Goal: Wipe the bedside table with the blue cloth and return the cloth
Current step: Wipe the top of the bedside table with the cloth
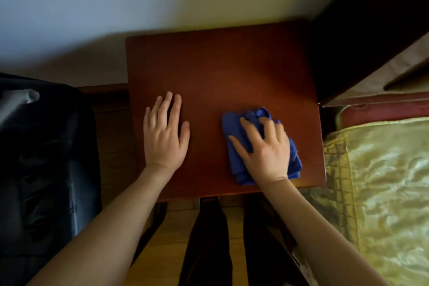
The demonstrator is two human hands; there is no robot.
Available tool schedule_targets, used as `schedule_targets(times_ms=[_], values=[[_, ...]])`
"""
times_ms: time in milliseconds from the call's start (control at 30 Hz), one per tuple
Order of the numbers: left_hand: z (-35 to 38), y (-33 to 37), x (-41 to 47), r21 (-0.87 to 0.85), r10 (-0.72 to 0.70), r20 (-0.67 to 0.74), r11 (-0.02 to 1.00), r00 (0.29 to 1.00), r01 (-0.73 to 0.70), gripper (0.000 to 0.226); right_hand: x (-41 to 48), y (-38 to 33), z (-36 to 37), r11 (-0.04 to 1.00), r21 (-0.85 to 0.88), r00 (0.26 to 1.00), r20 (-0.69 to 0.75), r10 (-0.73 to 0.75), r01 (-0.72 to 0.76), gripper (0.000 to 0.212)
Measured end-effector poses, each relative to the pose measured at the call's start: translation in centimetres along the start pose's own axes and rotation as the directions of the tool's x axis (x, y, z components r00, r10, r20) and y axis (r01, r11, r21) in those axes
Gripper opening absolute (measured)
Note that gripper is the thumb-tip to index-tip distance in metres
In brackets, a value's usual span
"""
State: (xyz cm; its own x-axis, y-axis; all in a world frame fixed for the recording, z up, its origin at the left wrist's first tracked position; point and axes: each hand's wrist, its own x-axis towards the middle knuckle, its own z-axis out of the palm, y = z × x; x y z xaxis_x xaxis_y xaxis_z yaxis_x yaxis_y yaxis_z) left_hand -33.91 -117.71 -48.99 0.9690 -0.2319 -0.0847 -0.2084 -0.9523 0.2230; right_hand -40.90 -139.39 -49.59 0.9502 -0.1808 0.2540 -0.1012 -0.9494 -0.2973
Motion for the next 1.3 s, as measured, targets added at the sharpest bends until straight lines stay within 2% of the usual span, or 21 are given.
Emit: schedule_targets(times_ms=[67,133,200,233,267,367,433,467,533,600,667,733,800,900,967,1033,1100,1133,1167,1233,1300], values=[[0.1,0.1,0.0,0.006,0.0,-0.005,1.0,1.0,0.0,0.056,-0.2,3.3,-1.5,0.985,-0.026,0.985,-0.029,0.172,-0.172,0.039],[0.2,0.1,0.0,0.01,-0.004,-0.013,1.0,1.0,0.004,0.057,1.9,4.6,-1.5,0.89,-0.043,0.89,-0.08,0.449,-0.454,0.041],[0.2,0.1,0.1,0.002,-0.014,-0.009,1.0,1.0,0.014,0.057,5.2,3.9,-0.4,0.792,-0.051,0.789,-0.146,0.597,-0.609,0.041],[0.2,0.1,0.1,-0.001,-0.014,-0.01,1.0,1.0,0.014,0.058,6.5,3.1,0.2,0.796,-0.06,0.792,-0.166,0.587,-0.603,0.04],[0.3,0.1,0.1,-0.002,-0.013,-0.013,1.0,1.0,0.013,0.058,6.9,2.2,0.6,0.837,-0.071,0.834,-0.162,0.528,-0.543,0.04],[0.2,-0.1,0.0,-0.008,-0.009,-0.025,1.0,1.0,0.008,0.057,3.2,0.6,0.4,0.971,-0.053,0.972,-0.046,0.232,-0.235,0.039],[0.2,-0.1,0.0,-0.01,-0.001,-0.022,1.0,1.0,0.0,0.057,-0.7,2.0,-1.2,0.993,-0.033,0.993,-0.002,0.117,-0.117,0.04],[0.2,-0.1,0.0,-0.009,-0.003,-0.018,1.0,1.0,0.003,0.058,-2.3,3.4,-2.0,0.993,-0.04,0.993,0.0,0.114,-0.114,0.04],[0.2,-0.1,0.0,-0.002,-0.005,-0.012,1.0,1.0,0.005,0.058,-3.8,6.1,-3.1,0.971,-0.065,0.973,-0.04,0.226,-0.228,0.041],[0.3,-0.1,0.0,0.012,-0.006,-0.016,1.0,1.0,0.006,0.058,-3.4,6.8,-2.8,0.888,-0.068,0.888,-0.115,0.446,-0.455,0.04],[0.3,-0.1,0.0,0.012,-0.007,-0.021,1.0,1.0,0.008,0.058,-2.6,4.3,-1.9,0.82,-0.078,0.818,-0.17,0.549,-0.567,0.037],[0.3,-0.1,-0.1,0.011,-0.004,-0.015,1.0,1.0,0.004,0.058,-2.9,0.0,-0.7,0.903,-0.071,0.902,-0.127,0.413,-0.423,0.035],[0.1,-0.2,0.0,0.017,-0.003,-0.008,1.0,1.0,0.003,0.058,-3.9,-3.5,0.1,0.992,-0.034,0.992,-0.027,0.124,-0.125,0.034],[0.1,-0.2,0.0,0.003,-0.006,-0.004,1.0,1.0,0.006,0.058,-3.3,-2.5,-0.3,0.984,0.055,0.985,0.039,-0.17,0.168,0.034],[0.1,-0.2,0.0,-0.001,-0.008,-0.007,1.0,1.0,0.008,0.057,-2.8,1.2,-1.1,0.99,0.045,0.991,0.035,-0.132,0.13,0.037],[0.2,0.0,0.1,-0.001,-0.01,-0.014,1.0,1.0,0.01,0.057,-2.7,4.8,-2.2,0.986,-0.007,0.986,-0.018,0.165,-0.165,0.039],[0.2,0.0,0.1,-0.006,-0.013,-0.014,1.0,1.0,0.013,0.057,-3.3,5.6,-2.9,0.885,-0.033,0.884,-0.084,0.46,-0.464,0.039],[0.1,-0.1,0.1,-0.007,-0.017,-0.011,1.0,1.0,0.017,0.057,-3.7,5.2,-2.9,0.862,-0.049,0.861,-0.104,0.499,-0.505,0.038],[0.1,-0.1,0.2,-0.003,-0.02,-0.004,1.0,1.0,0.02,0.057,-3.8,4.7,-2.8,0.878,-0.056,0.877,-0.106,0.469,-0.476,0.038],[0.1,-0.1,0.2,0.01,-0.015,0.009,1.0,1.0,0.015,0.058,-2.9,4.1,-2.5,0.959,-0.046,0.959,-0.057,0.278,-0.28,0.038],[0.1,0.0,0.3,0.011,-0.023,0.008,1.0,1.0,0.023,0.058,0.4,4.5,-1.7,0.995,-0.03,0.995,-0.006,0.098,-0.098,0.039]])
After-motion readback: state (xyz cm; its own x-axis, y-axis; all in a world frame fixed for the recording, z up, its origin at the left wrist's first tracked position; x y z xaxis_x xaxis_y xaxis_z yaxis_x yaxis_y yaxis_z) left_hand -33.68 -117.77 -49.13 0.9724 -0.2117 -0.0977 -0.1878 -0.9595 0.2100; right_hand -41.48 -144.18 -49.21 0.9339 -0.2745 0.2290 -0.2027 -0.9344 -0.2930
